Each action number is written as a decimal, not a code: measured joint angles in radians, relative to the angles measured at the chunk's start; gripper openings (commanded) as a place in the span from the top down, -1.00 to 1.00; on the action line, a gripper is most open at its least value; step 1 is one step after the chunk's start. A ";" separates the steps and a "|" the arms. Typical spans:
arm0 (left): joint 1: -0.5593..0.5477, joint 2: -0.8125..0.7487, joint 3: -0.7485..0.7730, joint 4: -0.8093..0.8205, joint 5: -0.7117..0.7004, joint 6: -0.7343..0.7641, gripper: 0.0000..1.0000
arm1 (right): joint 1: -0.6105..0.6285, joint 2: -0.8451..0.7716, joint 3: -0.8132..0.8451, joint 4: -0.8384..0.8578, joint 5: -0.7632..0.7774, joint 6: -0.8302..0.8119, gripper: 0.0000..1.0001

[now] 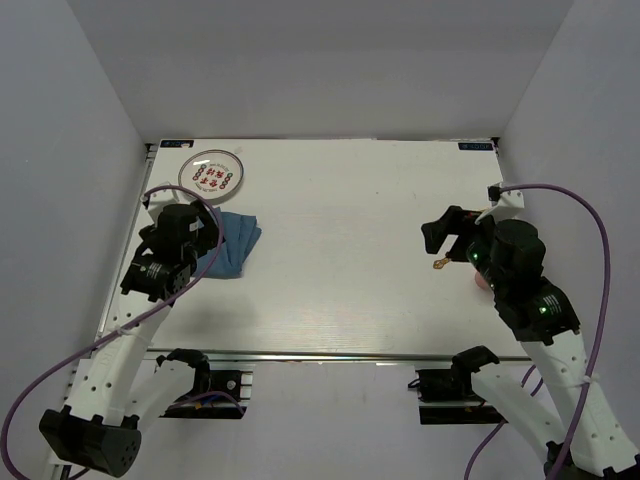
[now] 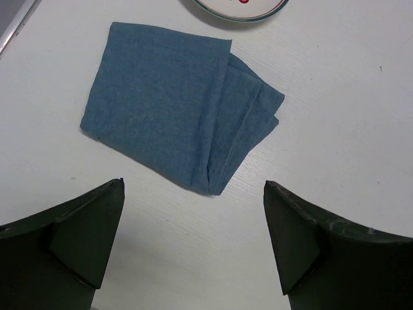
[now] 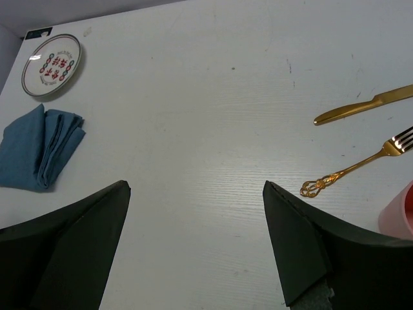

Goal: Set the dinner table for one person

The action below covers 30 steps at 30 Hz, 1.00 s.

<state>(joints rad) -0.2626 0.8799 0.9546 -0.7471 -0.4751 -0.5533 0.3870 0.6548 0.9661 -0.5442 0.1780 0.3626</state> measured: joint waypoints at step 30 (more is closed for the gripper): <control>0.451 0.966 0.706 -0.253 0.247 -0.557 -0.95 | 0.001 0.188 -0.282 0.399 -0.611 0.132 -0.79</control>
<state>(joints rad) 0.1883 1.8462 1.6608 -1.0004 -0.2279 -1.1107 0.3882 0.8433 0.6838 -0.1448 -0.4328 0.4946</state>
